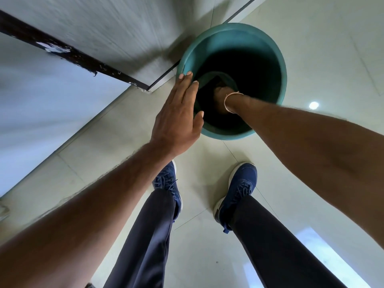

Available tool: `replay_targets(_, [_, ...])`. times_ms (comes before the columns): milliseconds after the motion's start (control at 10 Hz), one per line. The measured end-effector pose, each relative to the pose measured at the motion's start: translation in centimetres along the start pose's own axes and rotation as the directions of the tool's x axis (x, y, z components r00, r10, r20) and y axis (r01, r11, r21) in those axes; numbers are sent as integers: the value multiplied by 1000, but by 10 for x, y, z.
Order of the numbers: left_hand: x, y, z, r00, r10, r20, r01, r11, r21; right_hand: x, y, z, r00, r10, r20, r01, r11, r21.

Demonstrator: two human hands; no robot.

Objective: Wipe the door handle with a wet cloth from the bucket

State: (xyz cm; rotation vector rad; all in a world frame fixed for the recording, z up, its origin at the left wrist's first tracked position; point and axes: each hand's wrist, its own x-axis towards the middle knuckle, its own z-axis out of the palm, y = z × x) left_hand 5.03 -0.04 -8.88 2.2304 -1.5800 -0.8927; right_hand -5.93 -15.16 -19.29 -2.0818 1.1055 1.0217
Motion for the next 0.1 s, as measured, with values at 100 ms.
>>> replay_targets(100, [-8, 11, -16, 1000, -30, -6, 30, 999, -31, -34, -4, -18, 980, -26, -198, 39, 997, 65])
